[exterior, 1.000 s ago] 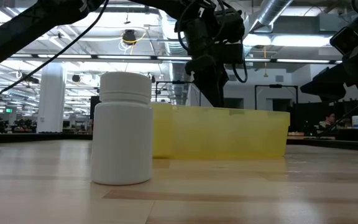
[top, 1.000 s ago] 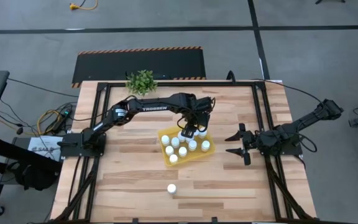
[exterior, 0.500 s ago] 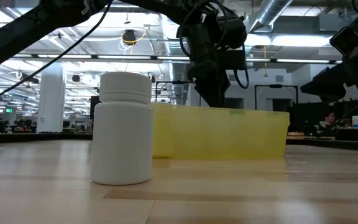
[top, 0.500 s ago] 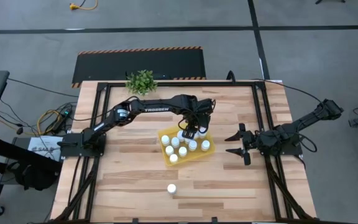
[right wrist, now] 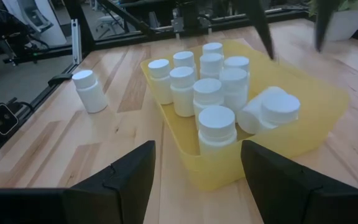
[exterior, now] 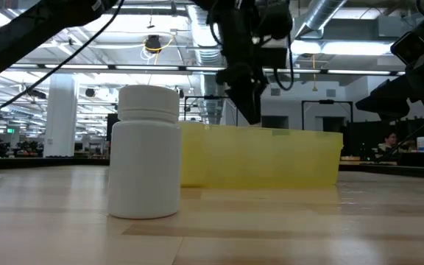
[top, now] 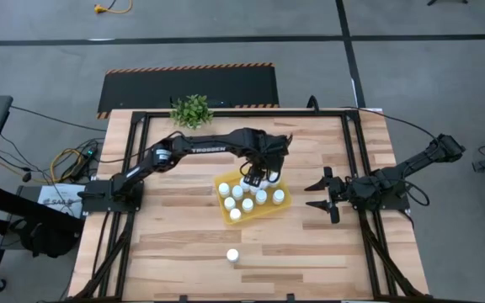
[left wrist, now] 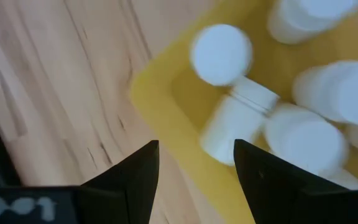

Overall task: Pick and place pill bottles into a basket
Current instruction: Put the white pill bottle into the yellow bin

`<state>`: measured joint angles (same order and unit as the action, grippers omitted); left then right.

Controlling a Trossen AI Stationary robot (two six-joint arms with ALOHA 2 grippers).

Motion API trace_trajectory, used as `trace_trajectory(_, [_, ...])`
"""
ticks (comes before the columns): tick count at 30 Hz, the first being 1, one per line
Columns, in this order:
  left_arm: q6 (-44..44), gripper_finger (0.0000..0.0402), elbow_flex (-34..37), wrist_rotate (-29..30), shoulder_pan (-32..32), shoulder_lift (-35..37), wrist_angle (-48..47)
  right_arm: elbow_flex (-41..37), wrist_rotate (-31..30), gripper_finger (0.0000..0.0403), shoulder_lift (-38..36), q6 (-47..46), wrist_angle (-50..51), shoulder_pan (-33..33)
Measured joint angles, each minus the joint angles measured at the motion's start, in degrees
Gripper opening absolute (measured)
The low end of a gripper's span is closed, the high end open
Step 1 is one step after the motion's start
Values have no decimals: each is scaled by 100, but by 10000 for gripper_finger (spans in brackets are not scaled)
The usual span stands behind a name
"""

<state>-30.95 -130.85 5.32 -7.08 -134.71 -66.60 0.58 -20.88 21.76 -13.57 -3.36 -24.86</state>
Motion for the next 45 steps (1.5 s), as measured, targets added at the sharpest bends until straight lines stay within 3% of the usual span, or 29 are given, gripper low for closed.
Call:
trace_trajectory(6, [170, 196, 0, 339, 369, 249, -700, 0, 1, 230, 0, -1, 0, 0])
trace_trajectory(16, [1406, 196, 0, 439, 1383, 554, -1260, 2, 1, 230, -2, -1, 5, -2])
trace_trajectory(23, [3346, 196, 0, 589, 2141, 557, -1126, 2, 1, 230, -2, -1, 17, -2])
trace_trajectory(33, [6087, 196, 525, -210, 3099, 532, -285, 4, 1, 230, -2, 0, 31, -2])
trace_trajectory(45, [7126, 204, 1116, -49, 3471, 526, 98, 4, 1, 230, -2, 1, 33, -2])
